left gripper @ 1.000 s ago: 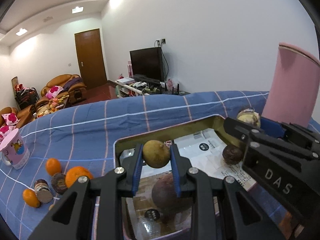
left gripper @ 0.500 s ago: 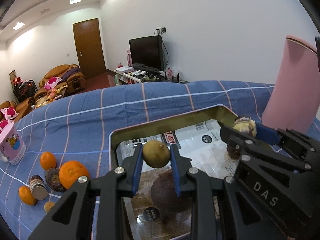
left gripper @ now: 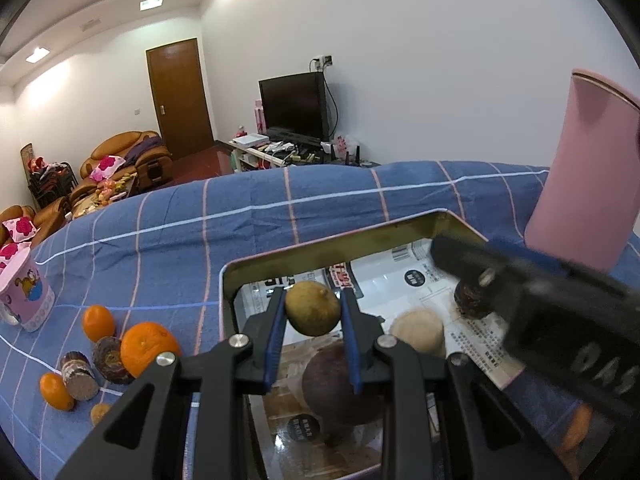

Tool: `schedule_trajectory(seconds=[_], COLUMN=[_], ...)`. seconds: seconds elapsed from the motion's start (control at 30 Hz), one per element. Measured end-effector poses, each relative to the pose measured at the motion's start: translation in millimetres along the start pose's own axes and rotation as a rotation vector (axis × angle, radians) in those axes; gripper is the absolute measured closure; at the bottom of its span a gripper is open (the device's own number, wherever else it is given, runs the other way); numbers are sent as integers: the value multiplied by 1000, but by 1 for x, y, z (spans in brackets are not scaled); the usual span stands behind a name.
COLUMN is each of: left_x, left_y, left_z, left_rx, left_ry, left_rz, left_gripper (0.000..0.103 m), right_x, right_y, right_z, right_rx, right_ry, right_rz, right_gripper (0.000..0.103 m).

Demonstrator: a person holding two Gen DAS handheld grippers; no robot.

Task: Organize fruits
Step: 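Carry both items over the tin and release them inside with both tools, then move both open tools back from the tin toward the remaining oranges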

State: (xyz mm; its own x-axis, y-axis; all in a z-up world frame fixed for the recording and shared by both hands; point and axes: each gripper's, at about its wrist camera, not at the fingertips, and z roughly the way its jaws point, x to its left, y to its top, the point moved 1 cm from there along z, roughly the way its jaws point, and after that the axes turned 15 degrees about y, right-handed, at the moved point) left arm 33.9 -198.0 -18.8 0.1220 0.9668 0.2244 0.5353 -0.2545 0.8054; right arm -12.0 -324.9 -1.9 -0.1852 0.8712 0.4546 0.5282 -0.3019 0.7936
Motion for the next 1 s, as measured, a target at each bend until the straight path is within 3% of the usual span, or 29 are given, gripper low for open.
schedule_trajectory(seconds=[0.1, 0.2, 0.27, 0.33, 0.53, 0.67, 0.87, 1.0], left_x=[-2, -4, -4, -3, -1, 4, 8, 12], left_y=[0, 1, 1, 0, 0, -1, -4, -5], left_z=[2, 2, 1, -3, -12, -18, -22, -26], left_rx=[11, 11, 2, -17, -69, -95, -99, -111], left_ry=[14, 26, 44, 62, 79, 77, 68, 84], left_rz=[9, 17, 17, 11, 5, -13, -22, -37], left_gripper=[75, 72, 57, 31, 5, 1, 0, 0], right_x=[2, -1, -5, -9, -11, -5, 6, 9], right_y=[4, 5, 6, 6, 6, 4, 2, 0], right_z=[-13, -19, -22, -24, -24, -24, -29, -31], right_rx=[-71, -114, -127, -134, -123, -130, -189, -214], right_ry=[-42, -107, -114, -123, -134, -153, -254, -291], right_rz=[-20, -15, 2, 17, 21, -9, -114, -151], right_gripper=[44, 29, 29, 29, 29, 29, 29, 23])
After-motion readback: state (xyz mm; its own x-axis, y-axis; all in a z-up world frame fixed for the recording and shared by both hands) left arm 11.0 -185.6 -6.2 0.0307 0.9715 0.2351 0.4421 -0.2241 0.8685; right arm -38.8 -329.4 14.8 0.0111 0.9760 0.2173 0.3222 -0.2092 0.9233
